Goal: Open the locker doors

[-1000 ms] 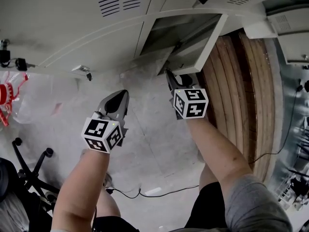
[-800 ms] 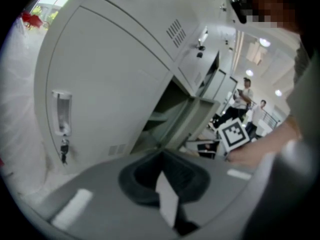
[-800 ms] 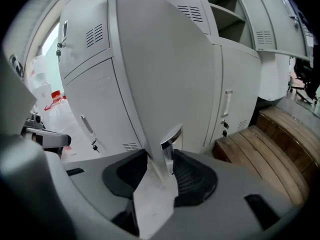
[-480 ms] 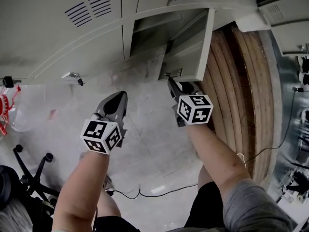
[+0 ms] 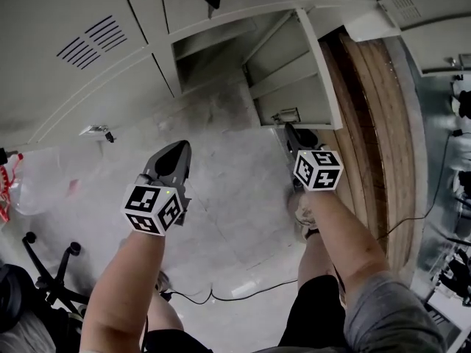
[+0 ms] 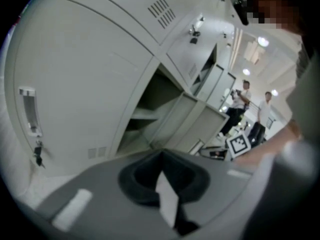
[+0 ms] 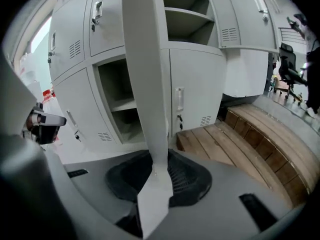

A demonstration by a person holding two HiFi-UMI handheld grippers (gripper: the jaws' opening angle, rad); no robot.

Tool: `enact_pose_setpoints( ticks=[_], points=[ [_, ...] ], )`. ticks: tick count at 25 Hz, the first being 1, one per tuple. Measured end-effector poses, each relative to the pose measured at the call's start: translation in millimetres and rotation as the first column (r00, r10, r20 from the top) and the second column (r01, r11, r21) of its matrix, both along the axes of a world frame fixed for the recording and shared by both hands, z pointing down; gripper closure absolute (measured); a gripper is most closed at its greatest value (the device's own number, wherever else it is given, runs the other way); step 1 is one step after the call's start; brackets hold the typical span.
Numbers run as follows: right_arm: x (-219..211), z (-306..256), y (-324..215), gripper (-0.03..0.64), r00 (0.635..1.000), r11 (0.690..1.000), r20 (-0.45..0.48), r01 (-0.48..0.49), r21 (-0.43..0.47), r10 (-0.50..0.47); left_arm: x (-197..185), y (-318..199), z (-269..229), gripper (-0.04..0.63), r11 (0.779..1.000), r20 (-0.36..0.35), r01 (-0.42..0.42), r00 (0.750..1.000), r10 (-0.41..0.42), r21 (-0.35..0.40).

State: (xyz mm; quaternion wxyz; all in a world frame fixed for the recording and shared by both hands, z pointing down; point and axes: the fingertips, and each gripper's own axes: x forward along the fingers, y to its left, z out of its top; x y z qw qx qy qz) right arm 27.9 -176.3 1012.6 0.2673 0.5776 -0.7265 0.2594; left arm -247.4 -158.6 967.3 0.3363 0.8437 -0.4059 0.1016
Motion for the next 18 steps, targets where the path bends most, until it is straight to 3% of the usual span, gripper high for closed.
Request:
enact_pose_setpoints(
  ticks=[11, 18],
  points=[
    [82.8, 2.3, -34.9, 0.525, 0.992, 1.000, -0.121, -0.025, -0.013, 0.023, 29.4, -9.6, -2.9, 0.592, 0.999, 0.012, -0.032, 0.999, 0.032, -0.004],
    [89.4, 3.6, -41.4, 0.525, 0.989, 1.000, -0.149, 0.008, -0.026, -0.012, 41.4, -11.4, -7.3, 0.592, 0.999, 0.008, -0.040, 0.999, 0.040, -0.007]
  ],
)
